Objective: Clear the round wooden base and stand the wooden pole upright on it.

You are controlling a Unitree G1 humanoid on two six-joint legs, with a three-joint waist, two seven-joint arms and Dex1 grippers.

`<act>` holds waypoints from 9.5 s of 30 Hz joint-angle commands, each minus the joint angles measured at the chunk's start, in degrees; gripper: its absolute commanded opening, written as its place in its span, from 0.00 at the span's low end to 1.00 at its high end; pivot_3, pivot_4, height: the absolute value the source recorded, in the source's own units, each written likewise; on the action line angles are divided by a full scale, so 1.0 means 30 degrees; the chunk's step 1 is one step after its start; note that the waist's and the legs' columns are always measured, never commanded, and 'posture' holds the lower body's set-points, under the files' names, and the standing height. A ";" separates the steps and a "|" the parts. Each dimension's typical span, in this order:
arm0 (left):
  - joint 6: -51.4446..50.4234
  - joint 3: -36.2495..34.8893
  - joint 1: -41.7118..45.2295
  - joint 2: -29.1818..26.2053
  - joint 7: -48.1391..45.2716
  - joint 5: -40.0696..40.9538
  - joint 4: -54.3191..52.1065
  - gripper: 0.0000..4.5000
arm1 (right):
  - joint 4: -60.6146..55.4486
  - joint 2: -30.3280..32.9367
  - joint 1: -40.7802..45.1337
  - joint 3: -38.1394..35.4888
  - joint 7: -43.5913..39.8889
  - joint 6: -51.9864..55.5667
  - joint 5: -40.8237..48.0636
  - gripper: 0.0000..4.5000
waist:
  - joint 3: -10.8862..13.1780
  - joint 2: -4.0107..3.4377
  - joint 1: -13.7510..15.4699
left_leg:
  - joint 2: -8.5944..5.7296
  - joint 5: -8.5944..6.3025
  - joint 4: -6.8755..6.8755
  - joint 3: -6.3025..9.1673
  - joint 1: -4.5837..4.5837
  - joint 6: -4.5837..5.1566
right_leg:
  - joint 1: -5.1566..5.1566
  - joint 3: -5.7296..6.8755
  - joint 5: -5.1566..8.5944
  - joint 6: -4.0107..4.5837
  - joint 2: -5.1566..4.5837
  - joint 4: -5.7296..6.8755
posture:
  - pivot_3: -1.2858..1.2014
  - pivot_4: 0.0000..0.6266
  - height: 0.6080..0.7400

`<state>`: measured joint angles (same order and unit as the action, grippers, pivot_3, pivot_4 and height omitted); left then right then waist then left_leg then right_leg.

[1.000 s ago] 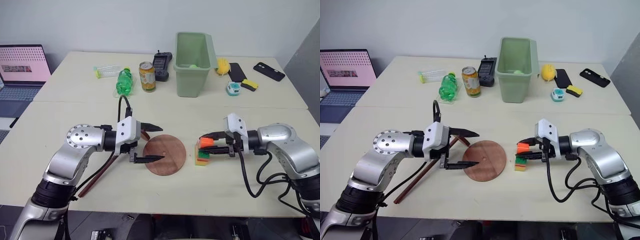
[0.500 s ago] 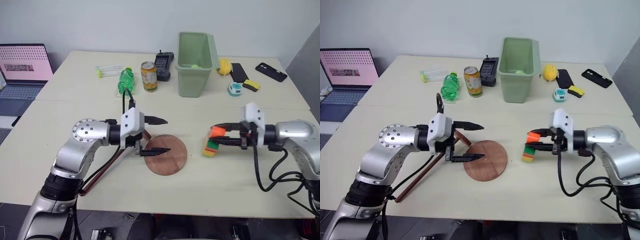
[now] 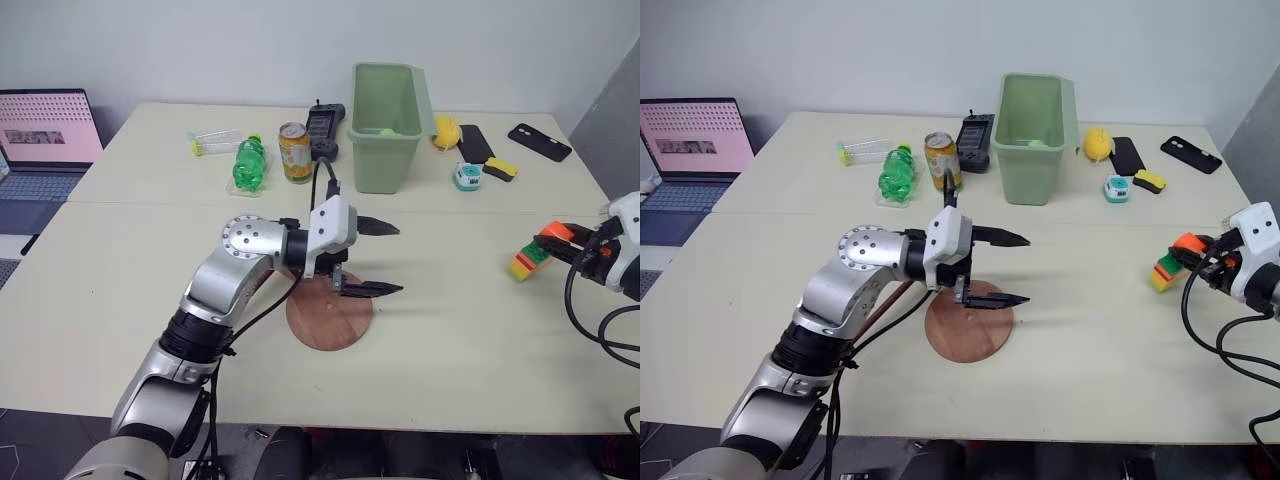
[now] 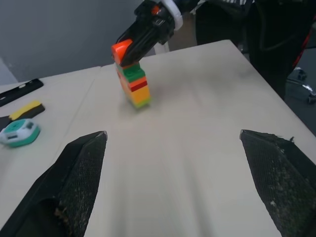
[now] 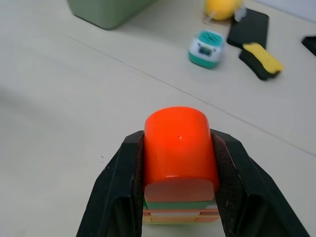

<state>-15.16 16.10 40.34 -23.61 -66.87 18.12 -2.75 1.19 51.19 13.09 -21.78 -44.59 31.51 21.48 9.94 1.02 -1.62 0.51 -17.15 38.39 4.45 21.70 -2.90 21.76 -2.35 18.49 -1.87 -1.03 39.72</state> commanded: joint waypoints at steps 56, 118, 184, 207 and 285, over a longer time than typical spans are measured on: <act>-1.4946 -0.2645 -0.3503 -1.3886 0.1784 0.1631 -0.4423 1.00 | -1.5669 -0.1450 -0.3129 0.5460 -0.1257 0.1839 0.5900 1.00 | 0.0071 0.0065 0.0020 | 0.0006 -0.0006 0.0006 0.0092 0.0036 0.0010 | 0.0046 0.0051 0.0005 -0.0002 0.0027 0.0040 | 0.52 0.24 1.00; -1.0058 -0.7891 0.1055 -0.2400 0.6830 0.5205 -0.4241 0.06 | -1.6471 -0.0934 -0.4623 0.4289 0.0139 0.1204 0.5987 1.00 | 0.0068 0.0117 0.0045 | 0.0001 -0.0003 0.0147 0.0116 0.0130 0.0004 | 0.0092 0.0037 0.0000 -0.0007 -0.0016 0.0083 | 0.52 0.24 1.00; -0.2122 -0.4743 -0.7922 0.1364 0.9941 0.3969 -0.8259 0.06 | -1.5650 -0.2595 -0.4825 0.8449 0.0917 -0.0035 0.2792 1.00 | 0.0060 0.0114 0.0052 | -0.0015 -0.0009 0.0142 0.0151 0.0034 0.0014 | -0.0006 0.0034 -0.0003 -0.0009 -0.0004 0.0077 | 0.52 0.24 1.00; -0.0938 -0.3719 -0.8181 0.2099 0.9771 0.3141 -0.7353 0.06 | -1.6000 -0.2458 -0.4804 0.8270 0.1057 0.0808 0.2859 1.00 | 0.0060 0.0114 0.0062 | -0.0017 -0.0010 0.0139 0.0153 0.0035 0.0016 | -0.0006 0.0036 -0.0002 -0.0009 -0.0003 0.0074 | 0.52 0.24 1.00; 0.0107 -0.3693 -1.1839 0.0617 1.0507 0.1686 -0.6939 0.06 | -1.6065 -0.2754 -0.4778 0.8516 0.1354 0.0800 0.2937 1.00 | 0.0050 0.0103 0.0035 | 0.0002 -0.0018 0.0065 0.0134 -0.0131 0.0026 | -0.0149 0.0015 0.0000 -0.0009 -0.0002 0.0022 | 0.52 0.24 1.00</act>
<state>-13.19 4.67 6.55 -20.22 -35.08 24.89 -26.23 -44.86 43.21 -1.57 3.71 -40.92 34.55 30.27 10.09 1.33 -1.51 0.51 -17.20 38.49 4.81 21.19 -2.82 21.25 -2.33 18.49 -1.90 -1.03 39.76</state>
